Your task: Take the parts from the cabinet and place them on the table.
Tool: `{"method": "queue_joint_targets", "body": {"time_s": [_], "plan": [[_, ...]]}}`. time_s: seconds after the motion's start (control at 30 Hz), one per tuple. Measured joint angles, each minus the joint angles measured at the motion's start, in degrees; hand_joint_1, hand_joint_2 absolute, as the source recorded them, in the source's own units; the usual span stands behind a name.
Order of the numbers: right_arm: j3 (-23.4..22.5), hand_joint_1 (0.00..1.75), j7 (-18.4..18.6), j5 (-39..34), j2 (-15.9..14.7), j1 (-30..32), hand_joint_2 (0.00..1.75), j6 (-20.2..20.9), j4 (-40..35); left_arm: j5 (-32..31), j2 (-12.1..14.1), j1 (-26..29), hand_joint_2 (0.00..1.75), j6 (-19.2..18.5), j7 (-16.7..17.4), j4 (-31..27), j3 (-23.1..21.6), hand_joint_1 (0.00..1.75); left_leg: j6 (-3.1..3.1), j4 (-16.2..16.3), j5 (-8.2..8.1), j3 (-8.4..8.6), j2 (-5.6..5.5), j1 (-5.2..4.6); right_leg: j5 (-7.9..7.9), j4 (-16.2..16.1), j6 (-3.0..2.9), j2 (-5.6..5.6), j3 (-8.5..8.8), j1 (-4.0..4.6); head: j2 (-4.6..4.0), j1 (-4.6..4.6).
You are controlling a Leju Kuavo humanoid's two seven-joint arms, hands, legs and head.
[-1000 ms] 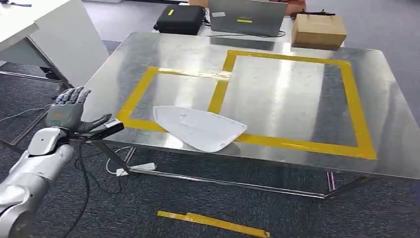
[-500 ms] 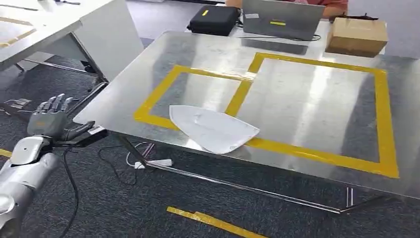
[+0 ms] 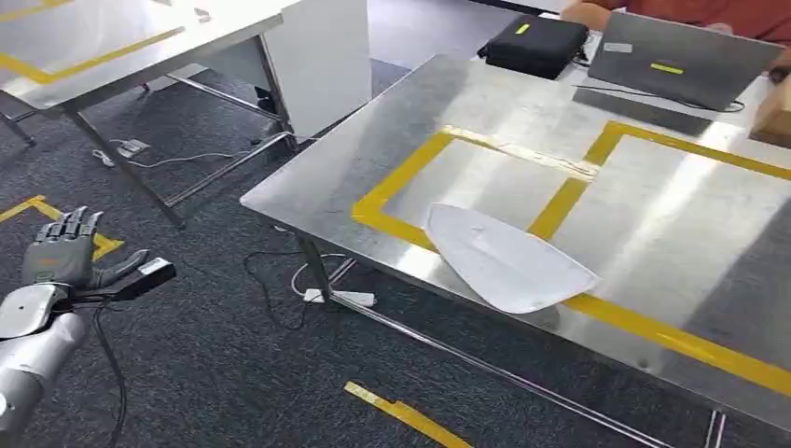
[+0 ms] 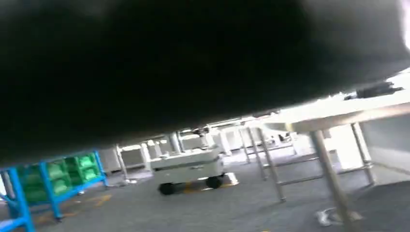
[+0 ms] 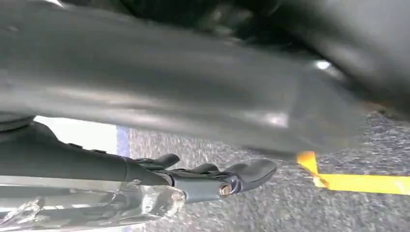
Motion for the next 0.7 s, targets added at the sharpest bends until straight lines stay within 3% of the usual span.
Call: {"method": "queue_joint_targets", "body": {"time_s": [0.03, 0.07, 0.13, 0.17, 0.2, 0.23, 0.3, 0.33, 0.37, 0.4, 0.43, 0.5, 0.53, 0.57, 0.6, 0.63, 0.67, 0.7], "plan": [[-0.02, 0.0, -0.04, -0.02, 0.0, -0.05, 0.0, 0.0, 0.0, 0.0, 0.05, 0.68, 0.0, 0.07, 0.0, 0.15, 0.2, 0.0, 0.03, 0.01, -0.02, 0.04, -0.85, -0.08, 0.47, 1.09, -0.1, 0.09, -1.18, 0.11, 0.0, -0.05], [-0.02, 0.0, -0.02, -0.09, 0.0, -0.22, 0.0, 0.0, 0.0, 0.02, 0.11, 1.26, 0.0, 0.09, 0.0, 0.37, 0.52, 0.0, 0.03, 0.07, -0.04, 0.09, -1.85, -0.14, 2.52, -0.56, -0.33, 0.15, -1.02, 0.17, 0.0, -0.02], [-0.02, 0.0, 0.0, -0.26, 0.0, -0.3, 0.0, 0.02, 0.0, 0.07, 0.18, 2.2, 0.0, 0.22, 0.0, 0.7, 1.24, 0.0, -0.09, 0.09, -0.15, 0.38, -3.75, -0.18, 8.35, -9.16, -0.93, 1.02, 2.28, 0.16, 0.0, -0.02], [-0.02, 0.0, 0.09, -0.39, 0.0, -0.27, 0.0, 0.02, 0.0, 0.09, 0.16, 2.86, 0.0, 0.35, 0.0, 0.81, 1.75, 0.0, -0.25, 0.09, -0.25, 0.51, -4.53, -0.16, 10.8, -13.91, -1.26, 3.11, 4.14, 0.08, 0.0, 0.0], [-0.02, 0.0, 0.13, -0.57, -0.02, -0.22, 0.0, 0.02, 0.0, 0.29, 0.09, 3.71, 0.0, 0.7, 0.0, 1.07, 2.23, 0.0, -0.53, 0.15, -0.3, 0.3, -5.1, -0.33, 10.09, -15.0, -1.61, 6.05, 4.97, -0.29, 0.0, -0.16], [-0.02, 0.0, 0.13, -0.7, -0.02, -0.14, 0.0, 0.0, 0.0, 0.5, 0.11, 4.62, 0.0, 1.29, 0.0, 1.44, 2.89, 0.0, -0.8, 0.37, -0.23, -0.14, -5.95, 0.01, 9.74, -16.39, -1.38, 5.61, 5.82, -0.31, 0.0, -0.15], [-0.02, 0.0, 0.33, -0.81, -0.02, -0.15, 0.0, 0.0, 0.0, 0.7, 0.18, 6.9, 0.0, 1.79, -0.02, 2.14, 4.0, 0.0, -1.71, 0.07, 0.15, -0.38, -7.13, 0.58, 9.73, -16.12, -1.61, 4.59, 5.86, 0.21, 0.0, -0.05], [-0.02, 0.0, 0.48, -0.83, 0.0, -0.22, 0.0, 0.0, 0.0, 0.79, 0.44, 7.8, 0.0, 1.84, 0.0, 2.53, 4.54, 0.0, -2.16, -0.01, 0.19, -0.36, -7.94, 0.44, 9.93, -16.6, -1.95, 3.94, 6.2, -0.02, 0.0, -0.09], [-0.02, 0.0, 0.61, -0.85, 0.02, -0.33, 0.0, 0.0, 0.0, 0.87, 0.46, 8.74, 0.0, 1.88, 0.0, 2.9, 4.9, 0.0, -2.24, 0.37, -0.27, -0.4, -6.04, 0.47, 10.22, -17.23, -2.36, 3.19, 6.71, -0.31, 0.0, -0.2], [-0.02, 0.0, 0.68, -1.01, -0.07, -0.24, 0.0, -0.02, 0.02, 1.03, 0.66, 8.9, 0.0, 1.99, 0.13, 3.28, 5.36, 0.0, -2.67, 2.0, -1.36, -1.12, -2.06, 0.07, 10.16, -17.53, -2.75, 2.36, 7.13, -0.21, 0.0, -0.62], [-0.02, 0.0, 0.76, -1.2, -0.07, -0.12, 0.0, -0.06, 0.02, 1.07, 0.48, 8.9, 0.0, 1.92, 0.37, 3.81, 5.88, 0.0, -3.01, 5.95, -3.49, -3.17, -0.19, 0.2, 10.06, -17.55, -2.92, 1.18, 7.34, -0.09, 0.0, -0.87], [-0.02, 0.0, 0.98, -1.6, -0.11, -0.01, 0.0, -0.13, 0.02, 1.14, -0.26, 10.5, 0.0, 1.92, 0.52, 4.86, 6.91, 0.0, -3.49, 14.41, -6.71, -7.49, 0.91, 0.63, 9.61, -17.54, -3.13, -0.61, 7.64, -0.02, 0.0, -0.88], [-0.02, 0.0, 1.01, -1.95, -0.13, 0.01, 0.0, -0.2, 0.02, 1.69, -0.79, 11.75, 0.0, 1.81, 0.0, 5.49, 7.57, 0.0, -3.7, 16.41, -6.89, -8.61, 1.03, 0.91, 9.44, -17.51, -3.08, -1.29, 7.75, -0.06, 0.0, -0.96], [-0.04, 0.0, 1.01, -2.34, -0.13, 0.04, 0.0, -0.31, 0.02, 2.03, -1.56, 13.15, 0.0, 1.77, -0.48, 6.05, 8.35, 0.0, -3.86, 15.68, -5.7, -8.31, 1.14, 1.19, 9.23, -17.5, -2.92, -1.96, 7.95, -0.06, 0.0, -0.96], [-0.02, 0.0, 1.01, -2.6, -0.13, 0.04, 0.0, -0.39, 0.02, 2.14, -2.25, 14.26, 0.0, 1.97, -0.52, 6.49, 8.92, 0.0, -3.97, 12.6, -3.57, -6.77, 1.42, 1.4, 8.96, -17.48, -2.73, -2.78, 8.21, -0.06, 0.0, -0.94], [-0.04, 0.0, 1.01, -2.89, -0.13, 0.04, 0.0, -0.57, 0.02, 2.34, -2.9, 15.03, 0.0, 1.99, -0.66, 7.1, 9.37, 0.0, -4.01, 7.8, -1.1, -4.12, 2.07, 1.47, 8.63, -17.45, -2.45, -3.58, 8.58, -0.08, 0.0, -0.92], [-0.04, 0.0, 1.01, -3.32, -0.13, 0.01, 0.0, -0.79, 0.02, 2.67, -3.77, 15.65, 0.0, 1.97, -0.92, 7.59, 9.93, 0.0, -3.98, 2.75, 0.93, -1.12, 3.86, 1.45, 8.23, -17.44, -2.09, -4.39, 9.09, -0.07, 0.0, -0.98], [-0.07, 0.0, 1.01, -3.78, -0.24, 0.02, 0.0, -0.98, 0.09, 3.27, -4.74, 15.87, 0.0, 1.62, -1.42, 8.09, 10.5, 0.0, -3.92, 0.94, -0.27, 0.03, 6.47, 0.57, 7.88, -17.47, -1.61, -5.04, 9.25, 0.3, 0.0, -1.03]]}}
